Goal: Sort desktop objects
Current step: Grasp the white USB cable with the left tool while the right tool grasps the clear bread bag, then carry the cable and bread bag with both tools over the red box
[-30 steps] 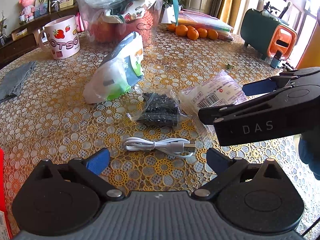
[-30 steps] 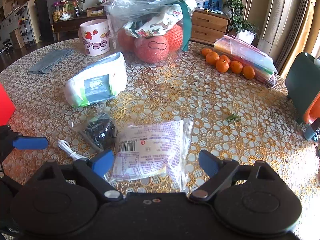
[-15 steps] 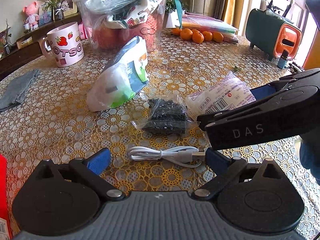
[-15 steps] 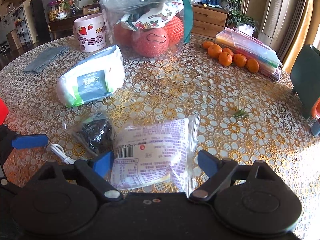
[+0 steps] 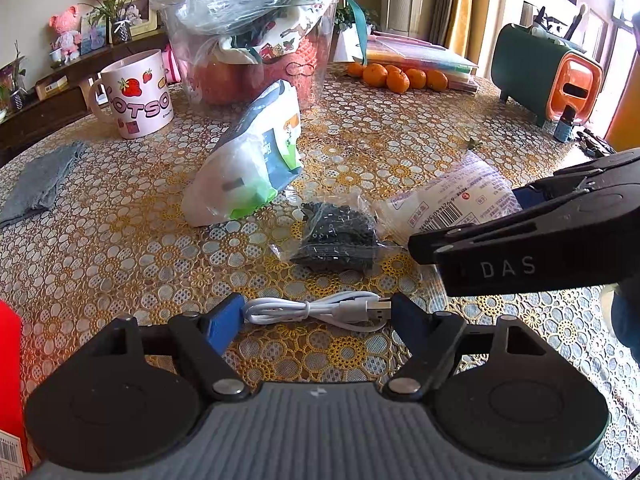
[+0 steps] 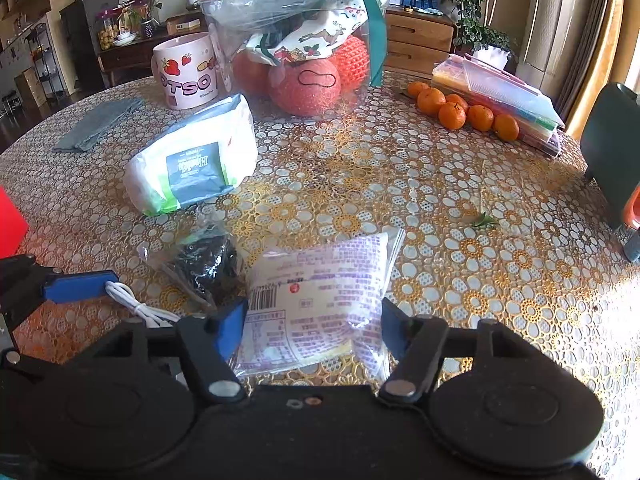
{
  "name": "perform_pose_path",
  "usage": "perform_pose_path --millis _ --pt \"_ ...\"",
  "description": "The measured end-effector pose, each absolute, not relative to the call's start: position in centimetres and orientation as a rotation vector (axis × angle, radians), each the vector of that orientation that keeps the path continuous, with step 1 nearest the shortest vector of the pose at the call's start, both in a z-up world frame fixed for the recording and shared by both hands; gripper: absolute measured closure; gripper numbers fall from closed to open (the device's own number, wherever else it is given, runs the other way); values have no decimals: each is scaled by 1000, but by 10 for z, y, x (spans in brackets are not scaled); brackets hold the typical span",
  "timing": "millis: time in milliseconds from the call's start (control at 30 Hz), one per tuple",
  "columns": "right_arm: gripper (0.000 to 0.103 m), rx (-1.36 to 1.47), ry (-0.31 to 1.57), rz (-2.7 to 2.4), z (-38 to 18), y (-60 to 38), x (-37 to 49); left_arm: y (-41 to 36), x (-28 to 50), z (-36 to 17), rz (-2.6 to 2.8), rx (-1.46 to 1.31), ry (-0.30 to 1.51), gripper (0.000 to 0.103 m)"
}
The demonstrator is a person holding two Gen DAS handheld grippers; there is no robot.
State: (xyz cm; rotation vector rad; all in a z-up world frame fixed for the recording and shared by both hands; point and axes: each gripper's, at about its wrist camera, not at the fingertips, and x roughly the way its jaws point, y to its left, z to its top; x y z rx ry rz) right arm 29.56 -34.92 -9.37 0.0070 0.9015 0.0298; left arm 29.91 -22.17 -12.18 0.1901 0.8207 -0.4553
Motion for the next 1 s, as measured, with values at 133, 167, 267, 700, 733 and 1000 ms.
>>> perform_pose_path --millis 133,167,267,700,733,1000 --pt "40 10 907 30 -91 -350 291 -220 298 -121 -451 175 831 24" --pt "40 14 910 30 -90 -351 288 -219 298 -120 -453 169 834 24" --pt "40 15 916 34 -89 -352 281 -216 294 -119 -448 155 842 24" --pt "41 33 900 56 -64 -352 246 -198 267 -97 -448 136 841 24" --pt "41 33 896 59 -61 -351 244 -195 263 -94 -450 134 839 24" --pt "41 52 871 113 -29 -332 221 -167 234 -60 -471 121 821 24"
